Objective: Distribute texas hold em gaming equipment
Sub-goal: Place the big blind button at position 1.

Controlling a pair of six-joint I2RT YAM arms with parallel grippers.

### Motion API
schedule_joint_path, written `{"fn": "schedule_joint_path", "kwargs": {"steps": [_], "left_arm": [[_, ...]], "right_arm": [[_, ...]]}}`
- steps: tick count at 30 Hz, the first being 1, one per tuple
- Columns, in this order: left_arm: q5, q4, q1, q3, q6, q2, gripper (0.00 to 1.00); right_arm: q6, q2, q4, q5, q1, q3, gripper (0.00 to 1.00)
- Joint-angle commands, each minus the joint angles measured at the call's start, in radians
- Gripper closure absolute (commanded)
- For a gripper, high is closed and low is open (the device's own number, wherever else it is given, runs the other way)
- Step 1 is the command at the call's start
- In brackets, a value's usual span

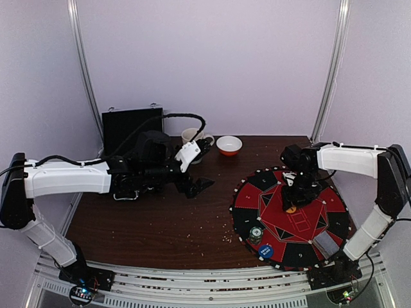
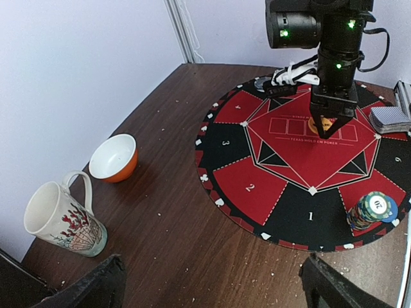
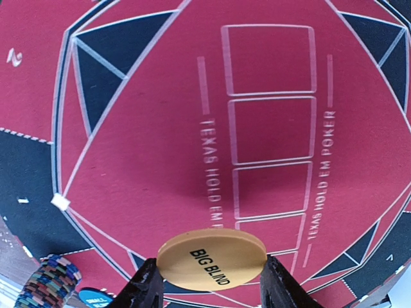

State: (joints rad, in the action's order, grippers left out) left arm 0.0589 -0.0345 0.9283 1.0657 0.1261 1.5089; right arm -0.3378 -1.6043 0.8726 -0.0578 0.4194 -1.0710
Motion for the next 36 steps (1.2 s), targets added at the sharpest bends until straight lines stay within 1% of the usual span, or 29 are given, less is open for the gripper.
{"fn": "schedule_joint_path", "kwargs": {"steps": [1, 9, 15, 19, 22, 25, 29, 32, 33, 34, 36], "left_arm": [[-0.016, -0.022, -0.004, 0.017, 0.017, -0.029, 0.02], [-0.025, -0.018, -0.005, 0.020, 0.024, -0.032, 0.02], [-0.036, -0.015, -0.005, 0.019, 0.030, -0.032, 0.02], [-0.040, -0.015, -0.005, 0.019, 0.033, -0.032, 0.02], [-0.045, -0.015, -0.005, 0.020, 0.033, -0.032, 0.02], [-0.047, -0.015, -0.004, 0.019, 0.035, -0.037, 0.02], [-0.058, -0.020, -0.005, 0.015, 0.041, -0.047, 0.02], [-0.069, -0.022, -0.004, 0.011, 0.046, -0.054, 0.02], [-0.070, -0.022, -0.005, 0.010, 0.048, -0.057, 0.02], [-0.070, -0.023, -0.005, 0.010, 0.049, -0.058, 0.02], [-0.071, -0.022, -0.004, 0.010, 0.050, -0.061, 0.02]], "right_arm": [[-0.031, -0.020, 0.027, -0.005, 0.029, -0.032, 0.73], [-0.036, -0.052, 0.043, 0.010, 0.072, -0.065, 0.73], [-0.055, -0.076, 0.020, -0.023, 0.140, -0.079, 0.74], [-0.066, -0.127, 0.000, -0.036, 0.197, -0.137, 0.74], [-0.073, -0.171, -0.027, -0.078, 0.250, -0.185, 0.74], [-0.083, -0.230, -0.046, -0.077, 0.295, -0.227, 0.74], [-0.080, -0.323, -0.016, -0.060, 0.359, -0.293, 0.74], [-0.081, -0.359, -0.001, -0.048, 0.387, -0.321, 0.74], [-0.080, -0.366, 0.003, -0.042, 0.393, -0.326, 0.73], [-0.082, -0.376, 0.007, -0.037, 0.400, -0.332, 0.69], [-0.083, -0.386, 0.016, -0.022, 0.409, -0.341, 0.58]]}}
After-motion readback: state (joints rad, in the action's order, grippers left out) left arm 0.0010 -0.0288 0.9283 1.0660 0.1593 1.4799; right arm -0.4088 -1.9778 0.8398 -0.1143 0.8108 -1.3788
